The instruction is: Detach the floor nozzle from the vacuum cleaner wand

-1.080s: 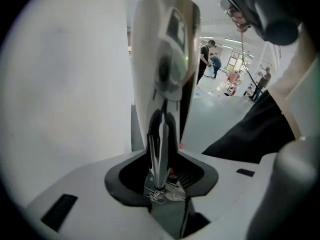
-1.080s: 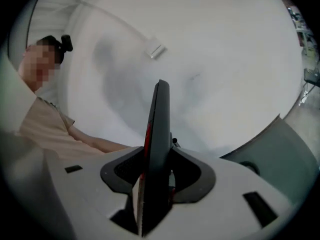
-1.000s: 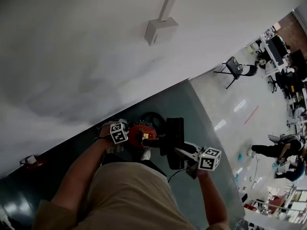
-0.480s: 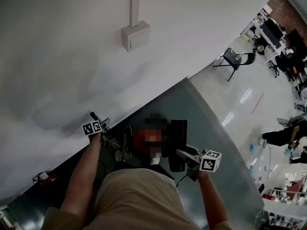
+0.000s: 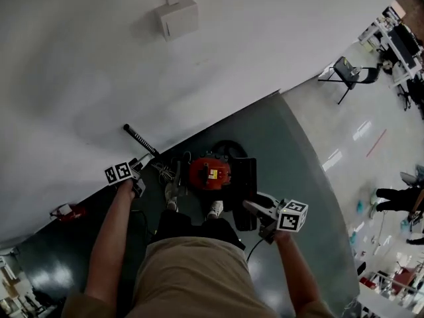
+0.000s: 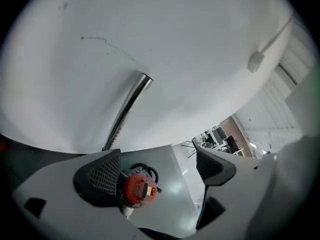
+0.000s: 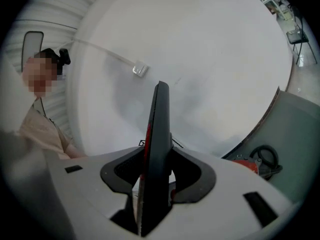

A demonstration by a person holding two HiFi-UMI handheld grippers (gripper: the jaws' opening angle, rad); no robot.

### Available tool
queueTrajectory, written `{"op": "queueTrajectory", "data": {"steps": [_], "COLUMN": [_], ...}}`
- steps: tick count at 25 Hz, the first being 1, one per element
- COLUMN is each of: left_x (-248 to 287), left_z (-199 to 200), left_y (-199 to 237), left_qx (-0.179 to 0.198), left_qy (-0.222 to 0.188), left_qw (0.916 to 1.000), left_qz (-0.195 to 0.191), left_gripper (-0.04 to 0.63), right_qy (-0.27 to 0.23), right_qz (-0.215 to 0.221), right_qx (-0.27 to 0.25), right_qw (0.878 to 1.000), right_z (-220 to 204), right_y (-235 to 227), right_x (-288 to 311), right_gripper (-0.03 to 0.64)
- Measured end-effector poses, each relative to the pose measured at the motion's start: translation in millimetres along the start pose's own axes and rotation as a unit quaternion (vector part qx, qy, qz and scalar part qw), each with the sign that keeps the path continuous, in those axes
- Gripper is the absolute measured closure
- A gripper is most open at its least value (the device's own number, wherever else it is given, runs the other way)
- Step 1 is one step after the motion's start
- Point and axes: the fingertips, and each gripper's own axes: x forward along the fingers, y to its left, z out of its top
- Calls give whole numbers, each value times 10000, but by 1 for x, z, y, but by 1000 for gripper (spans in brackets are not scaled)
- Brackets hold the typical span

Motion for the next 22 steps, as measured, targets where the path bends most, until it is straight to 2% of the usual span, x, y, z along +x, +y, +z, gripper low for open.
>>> {"op": "queueTrajectory", "data": {"steps": [3, 7, 11, 12, 13, 14, 15, 16, 17, 18, 20, 21, 22], "left_x": [-36, -100, -148, -159, -168, -179, -192, -208, -224, -241, -273, -287, -300], "left_z": [-61, -142, -187, -194, -198, -200, -203, -208, -215, -224, -248, -260, -271], "left_y": [-28, -45, -62, -71, -85, -97, -107, -114, -120, -124, -127, -127, -126], "left_qx": [-102, -768, -1078, -1344, -1759, -2127, -2331, -2401, -2385, -2315, -2089, -1968, -1860], "left_qy": [-213, -695, -964, -1038, -1156, -1297, -1446, -1604, -1769, -1928, -2187, -2302, -2428], "left_qw": [9995, 9931, 9862, 9795, 9656, 9482, 9329, 9213, 9136, 9096, 9091, 9095, 9087], "left_qz": [-204, -557, -806, -1087, -1525, -1972, -2334, -2604, -2779, -2861, -2865, -2847, -2842], "left_gripper": [127, 129, 138, 144, 159, 175, 195, 236, 310, 397, 527, 572, 584], "right_qy": [247, 554, 627, 608, 574, 524, 460, 390, 326, 276, 235, 240, 263], "right_qz": [175, 191, 155, 138, 138, 161, 211, 273, 327, 383, 504, 539, 540], "right_qx": [19, -138, -155, -108, -59, -10, 41, 107, 196, 285, 325, 272, 210], "right_qw": [9995, 9982, 9978, 9980, 9982, 9985, 9987, 9988, 9987, 9985, 9979, 9979, 9980], "right_z": [-1, -17, -20, -22, -25, -27, -30, -35, -42, -52, -73, -84, -95], "right_y": [-20, -36, -38, -37, -34, -29, -22, -14, -6, 1, 17, 24, 29], "right_x": [1, 6, 8, 8, 7, 6, 4, 1, -3, -7, -16, -20, -24], "right_gripper": [442, 443, 443, 442, 442, 442, 442, 442, 443, 443, 442, 442, 442]}}
